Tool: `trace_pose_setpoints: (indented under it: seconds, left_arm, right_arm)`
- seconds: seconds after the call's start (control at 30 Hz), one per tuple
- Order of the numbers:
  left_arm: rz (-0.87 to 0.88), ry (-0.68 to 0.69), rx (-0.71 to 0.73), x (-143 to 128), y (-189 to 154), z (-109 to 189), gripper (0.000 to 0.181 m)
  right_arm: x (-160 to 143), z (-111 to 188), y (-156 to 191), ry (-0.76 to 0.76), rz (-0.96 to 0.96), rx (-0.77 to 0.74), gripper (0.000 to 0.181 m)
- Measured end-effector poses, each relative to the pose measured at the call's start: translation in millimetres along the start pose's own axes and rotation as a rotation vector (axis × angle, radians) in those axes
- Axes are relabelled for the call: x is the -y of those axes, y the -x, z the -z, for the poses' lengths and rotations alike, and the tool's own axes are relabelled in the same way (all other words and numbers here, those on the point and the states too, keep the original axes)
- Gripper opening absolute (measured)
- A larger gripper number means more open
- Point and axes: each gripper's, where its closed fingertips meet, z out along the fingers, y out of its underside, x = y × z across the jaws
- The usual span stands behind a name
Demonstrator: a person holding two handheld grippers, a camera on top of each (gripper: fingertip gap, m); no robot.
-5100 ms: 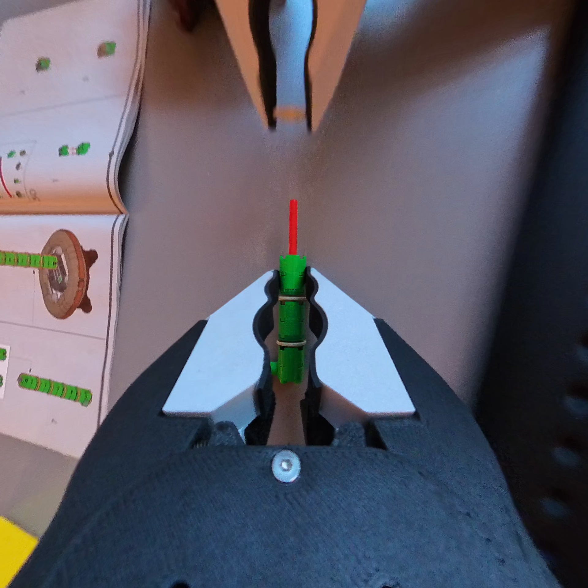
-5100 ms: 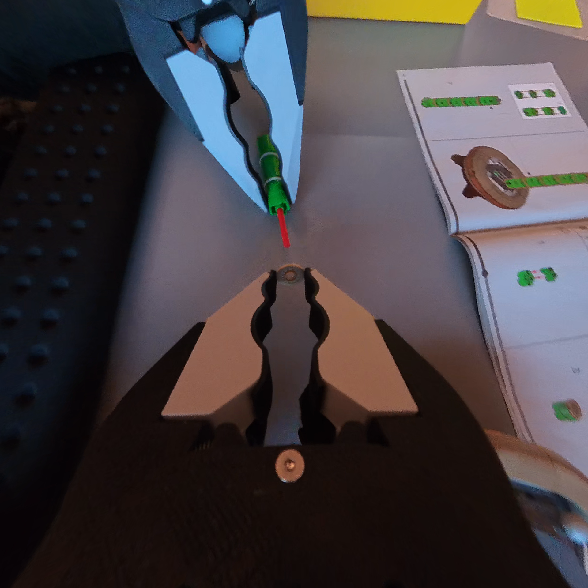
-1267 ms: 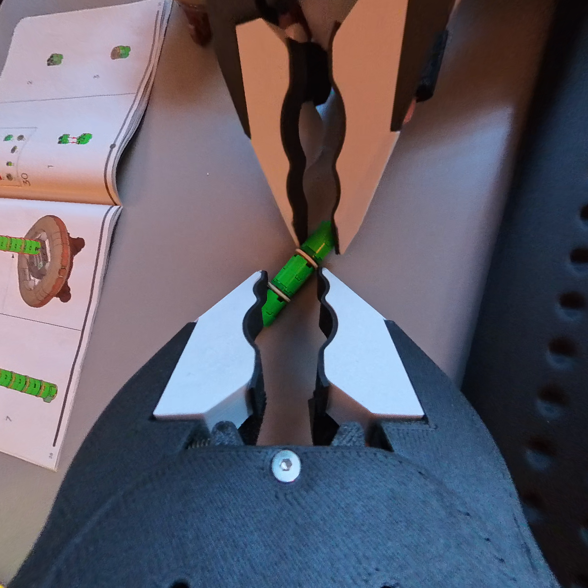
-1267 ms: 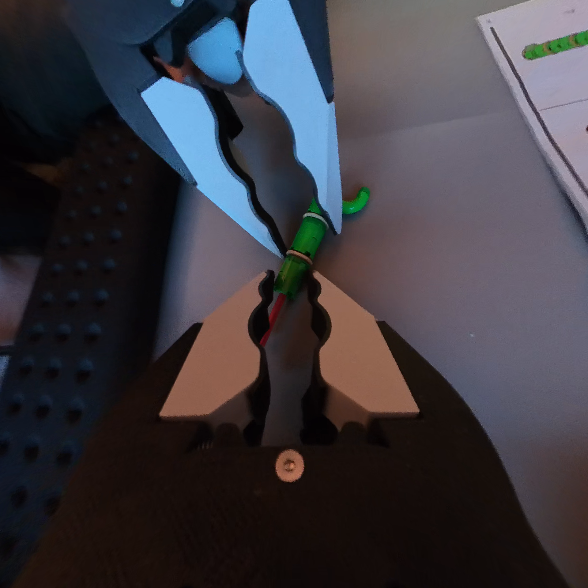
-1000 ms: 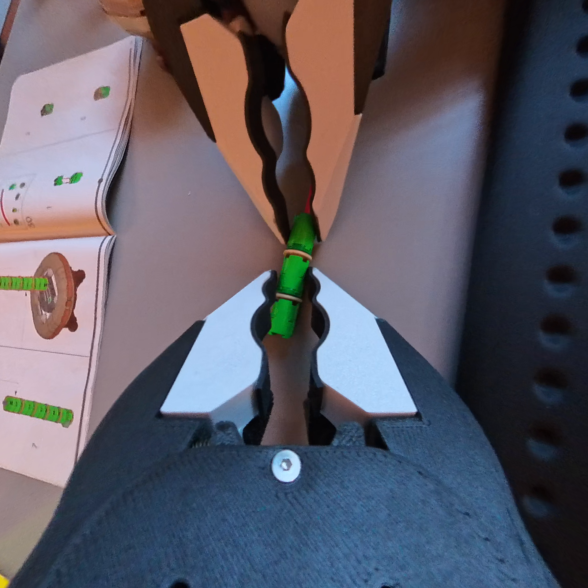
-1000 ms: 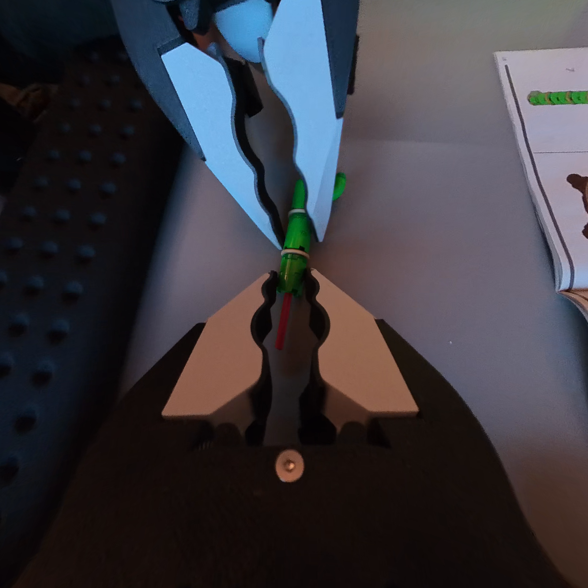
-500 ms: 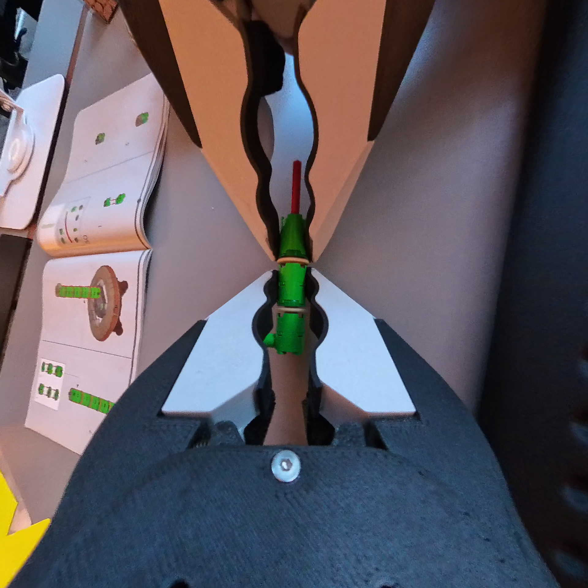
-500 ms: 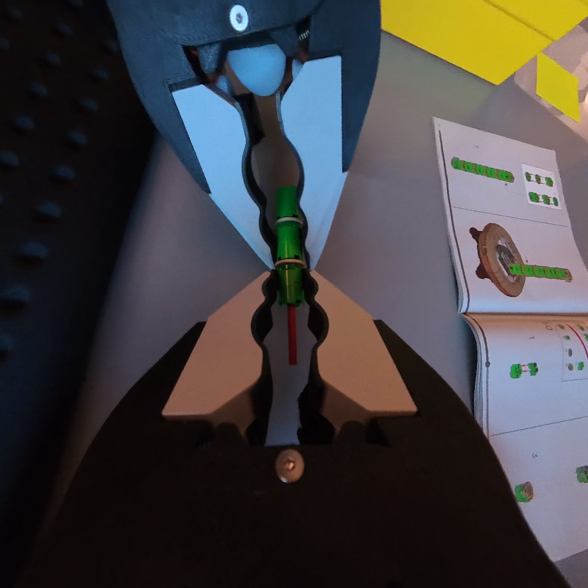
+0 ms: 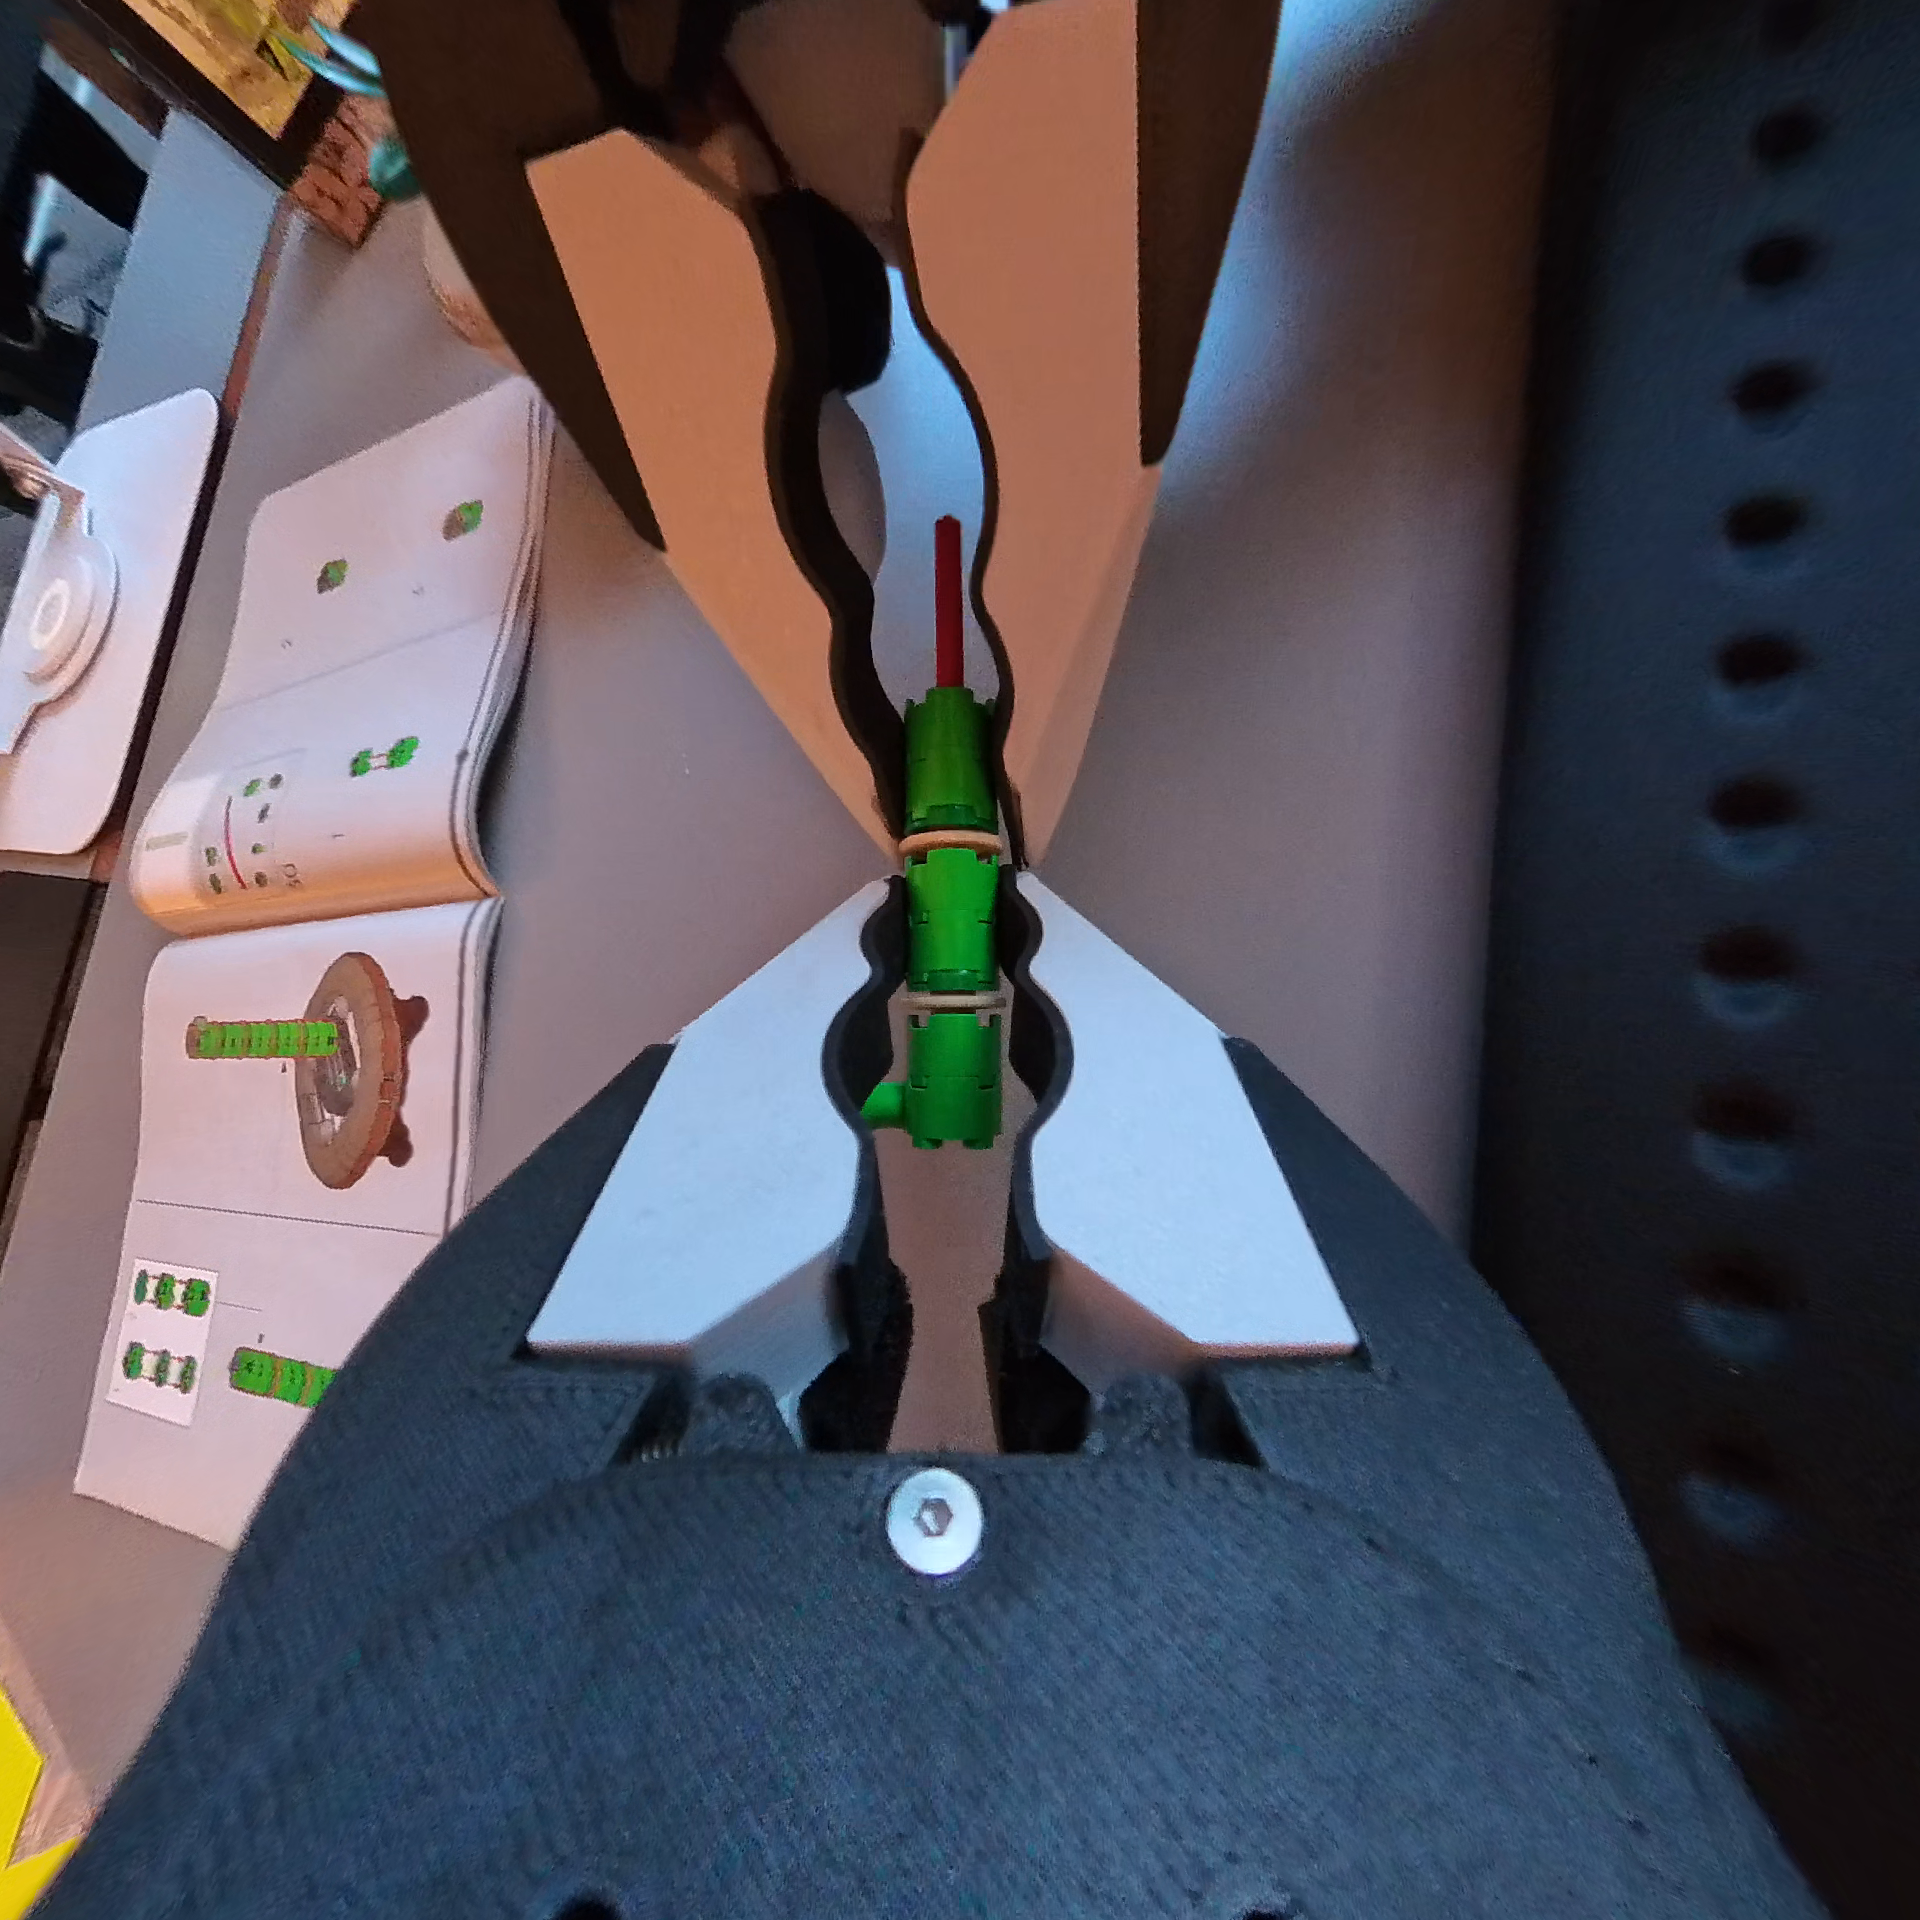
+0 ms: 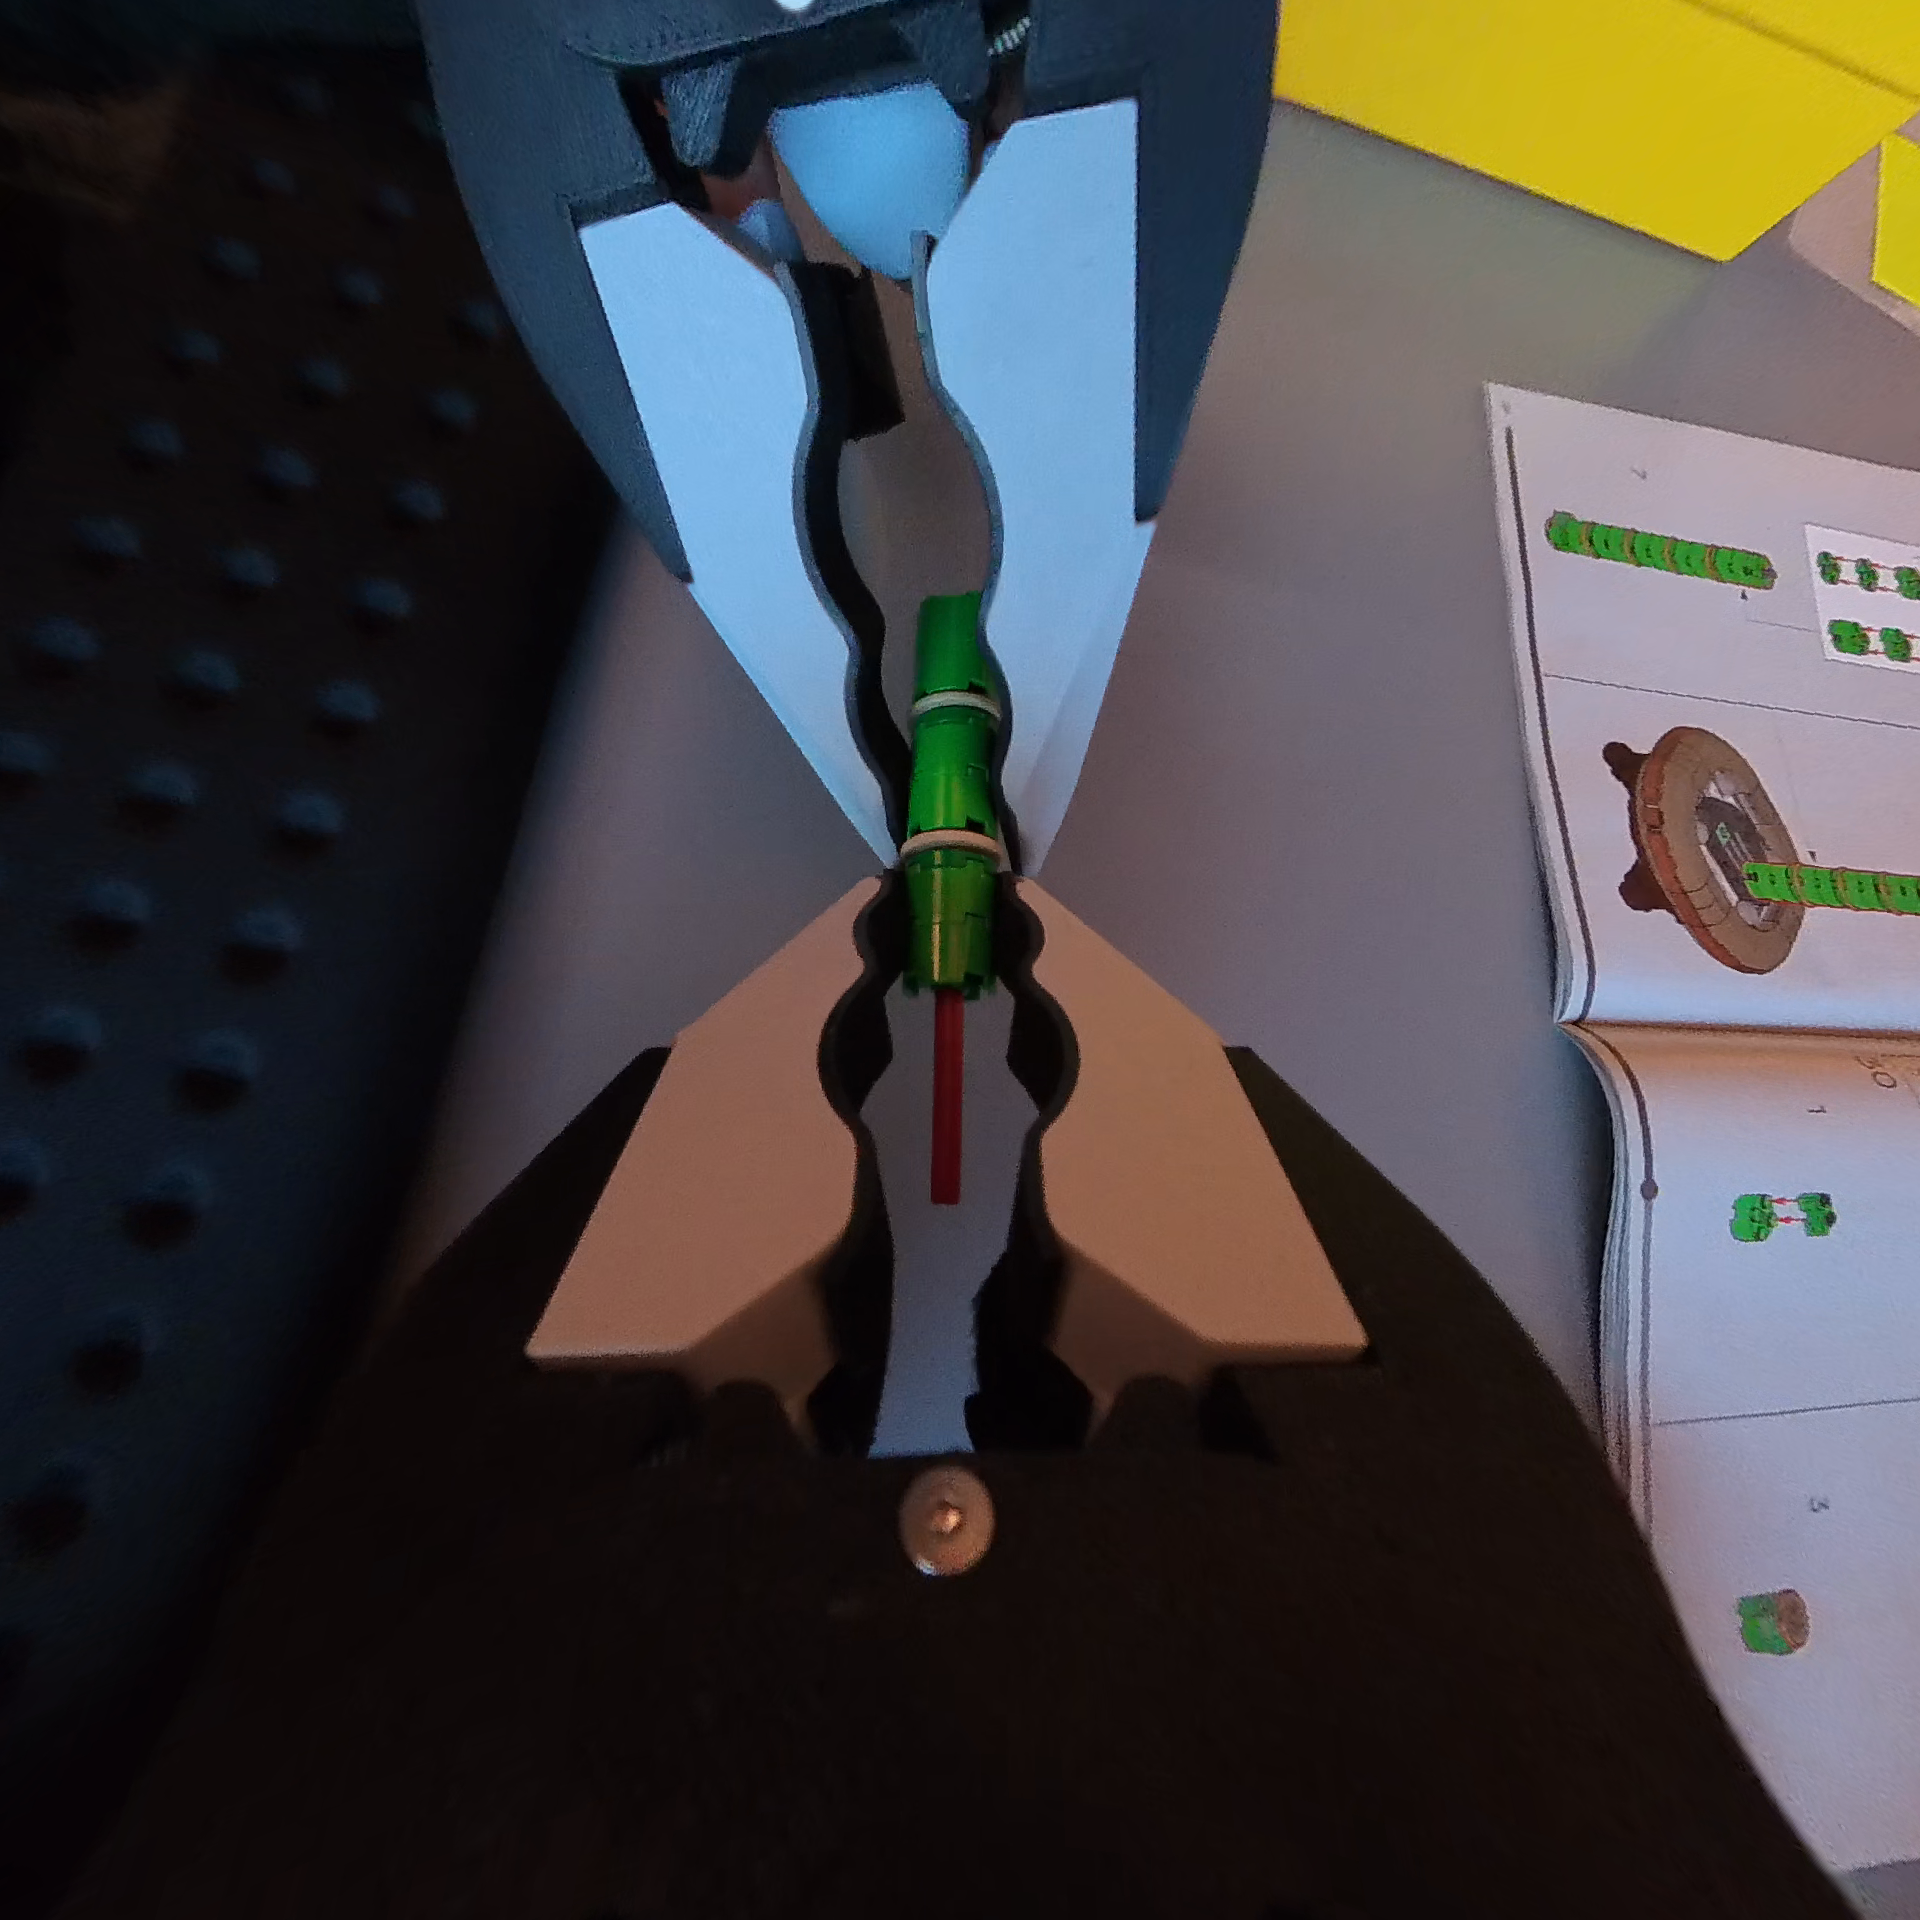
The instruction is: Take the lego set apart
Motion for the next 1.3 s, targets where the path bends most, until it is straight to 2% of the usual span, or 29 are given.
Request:
trace_pose_setpoints:
  seconds: [1.0,1.3]
  left_arm:
    - [0.025,-0.109,-0.054,21,-4,16,0.016]
    - [0.048,-0.088,-0.078,17,-6,13,0.016]
  right_arm:
    - [9,24,9,-0.092,-0.061,0.076,0.018]
    - [5,23,10,-0.118,-0.091,0.107,0.017]
